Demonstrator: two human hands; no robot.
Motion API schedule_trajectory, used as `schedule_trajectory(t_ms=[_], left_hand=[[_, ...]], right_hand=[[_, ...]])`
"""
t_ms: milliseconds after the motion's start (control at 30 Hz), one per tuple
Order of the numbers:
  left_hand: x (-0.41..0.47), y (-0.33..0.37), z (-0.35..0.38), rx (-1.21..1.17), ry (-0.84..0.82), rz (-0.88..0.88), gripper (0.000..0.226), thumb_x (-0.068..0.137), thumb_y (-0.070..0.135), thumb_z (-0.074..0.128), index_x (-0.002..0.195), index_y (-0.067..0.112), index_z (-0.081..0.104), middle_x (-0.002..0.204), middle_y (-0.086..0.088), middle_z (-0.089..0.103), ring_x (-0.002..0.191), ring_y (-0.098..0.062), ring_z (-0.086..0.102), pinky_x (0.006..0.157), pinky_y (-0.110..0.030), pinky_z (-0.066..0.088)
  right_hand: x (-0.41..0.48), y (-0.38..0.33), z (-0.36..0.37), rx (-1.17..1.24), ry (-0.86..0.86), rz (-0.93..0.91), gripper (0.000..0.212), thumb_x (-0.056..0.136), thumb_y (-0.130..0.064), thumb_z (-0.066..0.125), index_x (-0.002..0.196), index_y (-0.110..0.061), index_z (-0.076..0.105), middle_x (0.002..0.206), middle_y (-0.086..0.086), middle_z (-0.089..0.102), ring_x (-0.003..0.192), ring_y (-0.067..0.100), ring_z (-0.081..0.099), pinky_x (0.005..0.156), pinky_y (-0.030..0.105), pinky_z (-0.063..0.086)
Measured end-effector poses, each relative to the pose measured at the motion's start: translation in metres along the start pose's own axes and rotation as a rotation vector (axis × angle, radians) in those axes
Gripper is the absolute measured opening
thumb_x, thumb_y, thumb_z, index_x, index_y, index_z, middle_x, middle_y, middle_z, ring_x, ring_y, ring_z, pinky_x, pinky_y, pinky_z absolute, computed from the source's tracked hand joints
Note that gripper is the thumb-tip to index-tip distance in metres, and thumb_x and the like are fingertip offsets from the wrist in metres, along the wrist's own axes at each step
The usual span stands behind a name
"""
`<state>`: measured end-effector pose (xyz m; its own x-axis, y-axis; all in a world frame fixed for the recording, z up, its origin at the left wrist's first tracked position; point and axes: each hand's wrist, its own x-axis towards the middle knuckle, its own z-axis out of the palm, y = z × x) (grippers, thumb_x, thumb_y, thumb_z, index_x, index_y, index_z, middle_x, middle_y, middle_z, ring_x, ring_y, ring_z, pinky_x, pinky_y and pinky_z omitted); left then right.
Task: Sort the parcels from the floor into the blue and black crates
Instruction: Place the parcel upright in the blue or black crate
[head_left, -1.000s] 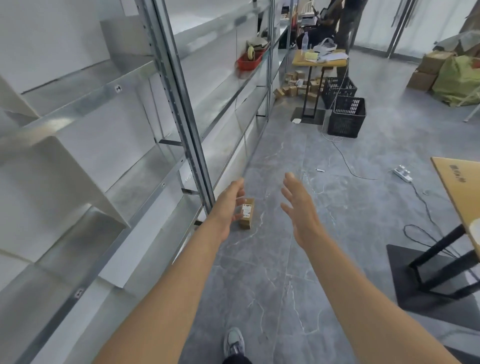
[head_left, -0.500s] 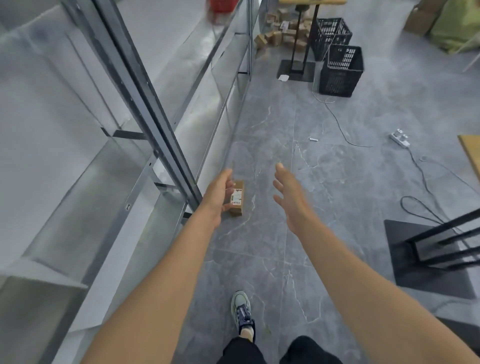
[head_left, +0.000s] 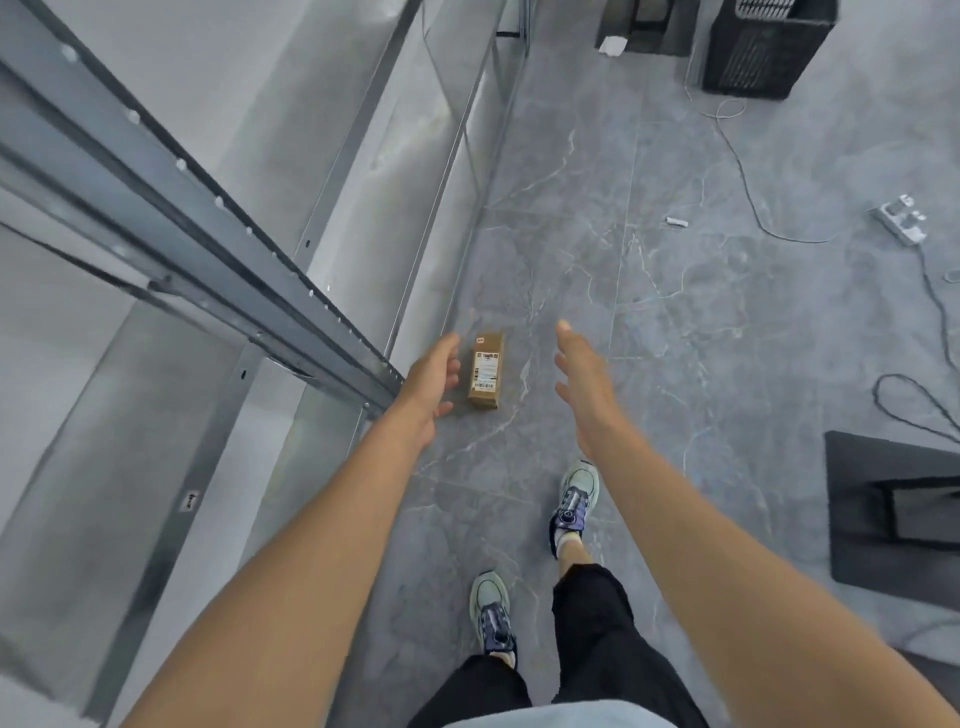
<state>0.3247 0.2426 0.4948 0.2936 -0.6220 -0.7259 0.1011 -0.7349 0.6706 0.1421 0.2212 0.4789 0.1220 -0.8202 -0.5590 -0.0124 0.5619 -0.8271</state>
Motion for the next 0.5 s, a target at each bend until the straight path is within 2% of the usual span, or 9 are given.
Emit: schedule_trajectory(t_ms=[133, 500], left_hand=[[0.059, 0.016, 0.025, 0.000, 0.060, -0.063, 0.053, 0.100, 0.054, 0.049, 0.138, 0.019, 0.058, 0.129, 0.001, 0.060, 0.120, -0.017, 0.056, 0.092, -0.041, 0.041], [0.196, 0.008, 0.073, 0.038, 0.092, -0.205, 0.052, 0.102, 0.052, 0.049, 0.141, 0.019, 0.056, 0.132, 0.000, 0.059, 0.124, -0.017, 0.054, 0.093, -0.039, 0.041]], right_hand=[[0.067, 0.001, -0.014, 0.023, -0.010, 0.084, 0.068, 0.105, -0.062, 0.044, 0.164, -0.029, 0.032, 0.169, -0.009, 0.032, 0.154, 0.014, 0.034, 0.128, 0.051, 0.026], [0.211, 0.038, -0.035, -0.004, -0.028, 0.238, 0.069, 0.105, -0.065, 0.043, 0.163, -0.030, 0.032, 0.170, -0.007, 0.031, 0.155, 0.015, 0.032, 0.128, 0.052, 0.025]])
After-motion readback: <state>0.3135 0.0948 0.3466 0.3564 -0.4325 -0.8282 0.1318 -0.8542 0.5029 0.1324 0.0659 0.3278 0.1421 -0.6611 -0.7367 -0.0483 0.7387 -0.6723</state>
